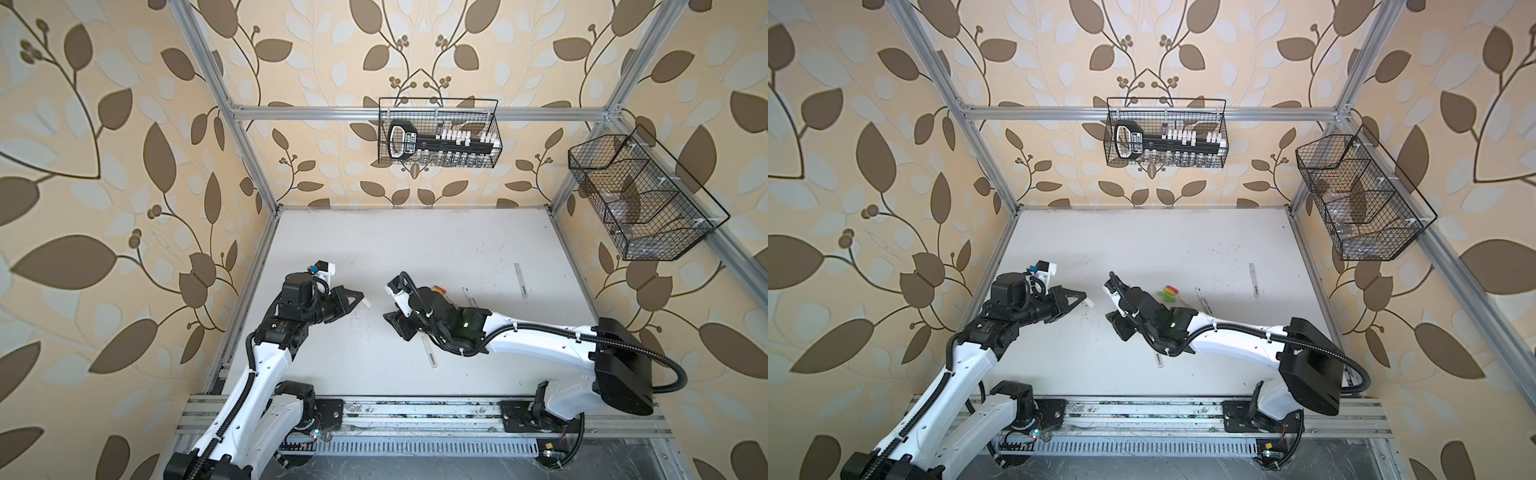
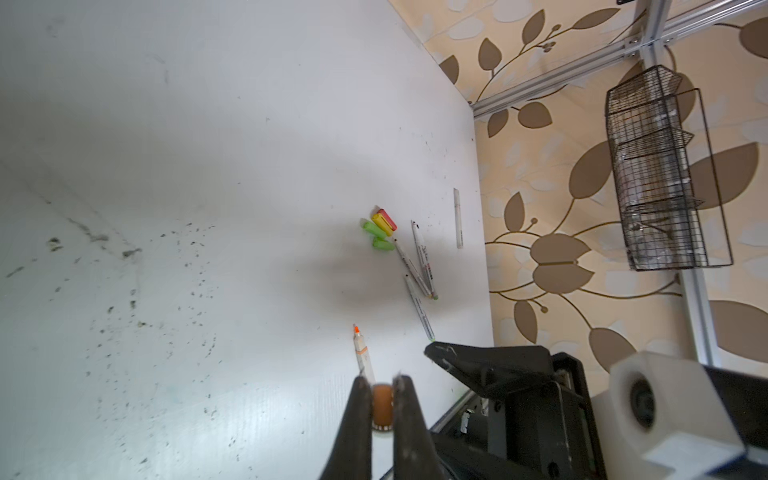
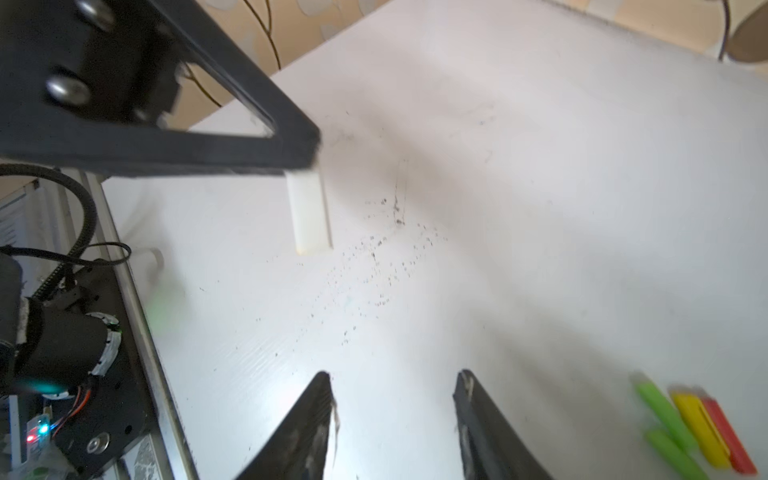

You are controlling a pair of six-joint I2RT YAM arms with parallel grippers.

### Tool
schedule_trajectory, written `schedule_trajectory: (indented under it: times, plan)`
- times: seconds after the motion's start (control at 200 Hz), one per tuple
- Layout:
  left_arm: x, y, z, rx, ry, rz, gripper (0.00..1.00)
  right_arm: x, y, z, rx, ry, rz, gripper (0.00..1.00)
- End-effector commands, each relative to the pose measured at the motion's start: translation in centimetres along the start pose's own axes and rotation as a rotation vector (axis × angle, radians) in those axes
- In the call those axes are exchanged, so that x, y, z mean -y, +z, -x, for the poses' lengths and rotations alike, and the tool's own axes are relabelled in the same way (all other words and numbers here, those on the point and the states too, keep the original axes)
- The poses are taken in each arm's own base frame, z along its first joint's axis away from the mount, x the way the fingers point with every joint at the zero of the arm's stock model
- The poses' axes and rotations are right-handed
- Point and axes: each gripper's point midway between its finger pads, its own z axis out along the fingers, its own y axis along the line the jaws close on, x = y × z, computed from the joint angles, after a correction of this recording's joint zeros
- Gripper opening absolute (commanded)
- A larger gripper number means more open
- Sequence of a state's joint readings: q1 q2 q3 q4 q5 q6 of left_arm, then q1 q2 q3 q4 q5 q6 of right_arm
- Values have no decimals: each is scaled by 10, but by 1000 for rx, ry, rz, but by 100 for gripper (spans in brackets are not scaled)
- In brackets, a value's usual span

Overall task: Insert the pens into the pen caps
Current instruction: 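Move the right gripper to the orange-tipped white highlighter and grasp it, then lift the highlighter with the right gripper, tip pointing at the left-held cap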

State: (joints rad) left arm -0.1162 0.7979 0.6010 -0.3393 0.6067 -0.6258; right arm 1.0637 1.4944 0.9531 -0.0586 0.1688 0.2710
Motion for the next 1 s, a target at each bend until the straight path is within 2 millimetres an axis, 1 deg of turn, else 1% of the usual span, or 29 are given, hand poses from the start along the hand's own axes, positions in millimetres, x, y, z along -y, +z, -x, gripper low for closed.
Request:
schedule_trajectory:
  times: [0.0,0.065,0.175,0.28,0.435,0.565,0.815,0.93,0.995]
  plan:
    - [-13,-10,5,43,45,107,0,18,-1,-56,-181,52,-70,53]
    - [-13,-12,7,56,50,110,0,28,-2,-81,-265,78,-127,54]
    - [-10,-14,8,69,60,102,0,41,-4,-116,-369,108,-205,55]
    - [-7,-16,7,77,68,88,0,47,-7,-138,-413,145,-237,55]
    - [-5,-17,7,84,70,74,0,47,-7,-163,-485,165,-240,55]
    - [-4,-17,7,85,71,66,0,44,-4,-173,-511,165,-226,51]
    - [0,-18,7,89,76,50,0,45,2,-184,-547,165,-231,32]
    - [2,-17,6,83,75,30,0,43,5,-190,-570,155,-225,26]
    - [4,-16,6,82,76,13,0,42,9,-188,-570,145,-220,23]
